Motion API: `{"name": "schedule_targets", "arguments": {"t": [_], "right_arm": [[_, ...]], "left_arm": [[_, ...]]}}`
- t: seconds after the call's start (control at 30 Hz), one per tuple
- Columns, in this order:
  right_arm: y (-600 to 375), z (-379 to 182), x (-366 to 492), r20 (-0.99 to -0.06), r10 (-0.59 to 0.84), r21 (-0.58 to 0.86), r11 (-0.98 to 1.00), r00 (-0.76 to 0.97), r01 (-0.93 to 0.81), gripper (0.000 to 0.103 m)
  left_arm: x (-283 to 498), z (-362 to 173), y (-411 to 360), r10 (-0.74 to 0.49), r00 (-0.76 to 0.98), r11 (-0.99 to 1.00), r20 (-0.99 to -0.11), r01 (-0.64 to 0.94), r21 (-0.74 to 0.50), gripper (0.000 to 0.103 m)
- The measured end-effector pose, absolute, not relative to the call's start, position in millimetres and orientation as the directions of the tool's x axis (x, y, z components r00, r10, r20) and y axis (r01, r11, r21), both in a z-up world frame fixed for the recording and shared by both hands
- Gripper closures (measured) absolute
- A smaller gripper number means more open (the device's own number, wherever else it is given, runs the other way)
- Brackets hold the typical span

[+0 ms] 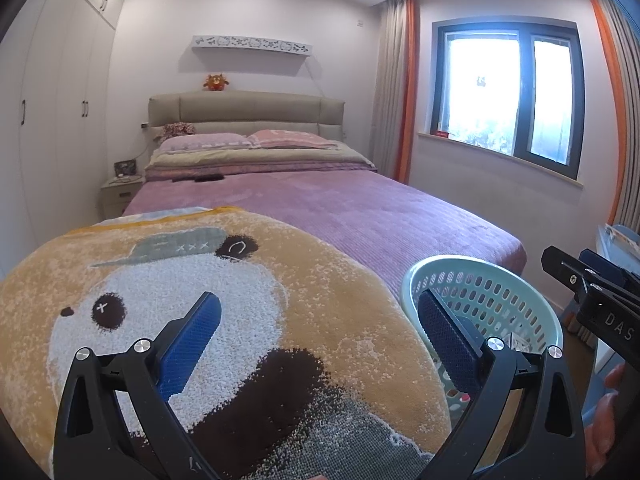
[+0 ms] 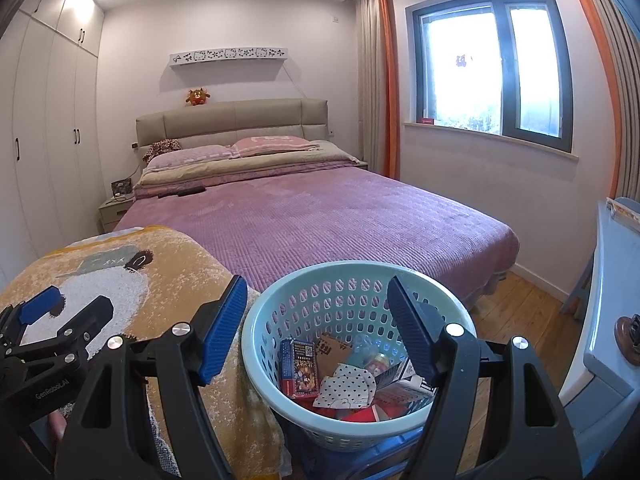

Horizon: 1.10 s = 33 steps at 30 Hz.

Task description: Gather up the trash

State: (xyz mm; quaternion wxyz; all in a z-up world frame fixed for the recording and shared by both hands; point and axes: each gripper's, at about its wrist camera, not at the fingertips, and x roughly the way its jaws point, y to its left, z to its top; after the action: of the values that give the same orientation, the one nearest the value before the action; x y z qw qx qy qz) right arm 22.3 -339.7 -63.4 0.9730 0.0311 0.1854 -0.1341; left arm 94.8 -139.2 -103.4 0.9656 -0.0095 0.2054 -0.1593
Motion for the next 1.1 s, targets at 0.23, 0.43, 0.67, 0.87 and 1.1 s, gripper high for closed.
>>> {"name": "schedule_targets", "arguments": {"t": [0.23,0.43,0.67,0.87,1.1], "right_arm": [[-338.9,-64.8,23.6,-0.372,-0.241,0.013,0.964,0.896,0.265,0.034],[-339.6,-64.2,23.4,-0.373,-0.238,0.013,0.965,0.897,0.262,0.034],[-336.7,-64.0,22.9,-0.368,-0.235,0.008,0.967,0.9,0.255,0.034],[-333.6,-63.4,20.2,-0.359,-0.232,-0.001,0.969,0.904,0.249,0.034],[-333.5,-63.7,21.5,-0.363,-0.23,0.0,0.969,0.903,0.247,0.034]], "left_arm": [[94.4,-103.1,-138.0,-0.31,0.867,0.95,-0.39,0.301,-0.087,0.007],[94.6,-104.6,-137.7,-0.308,0.866,0.951,-0.393,0.293,-0.098,0.007],[92.6,-103.8,-140.3,-0.303,0.871,0.952,-0.387,0.295,-0.082,0.007],[92.2,-103.5,-141.4,-0.303,0.871,0.952,-0.387,0.294,-0.083,0.007],[91.7,-103.4,-141.8,-0.302,0.872,0.952,-0.386,0.294,-0.081,0.007]]}}
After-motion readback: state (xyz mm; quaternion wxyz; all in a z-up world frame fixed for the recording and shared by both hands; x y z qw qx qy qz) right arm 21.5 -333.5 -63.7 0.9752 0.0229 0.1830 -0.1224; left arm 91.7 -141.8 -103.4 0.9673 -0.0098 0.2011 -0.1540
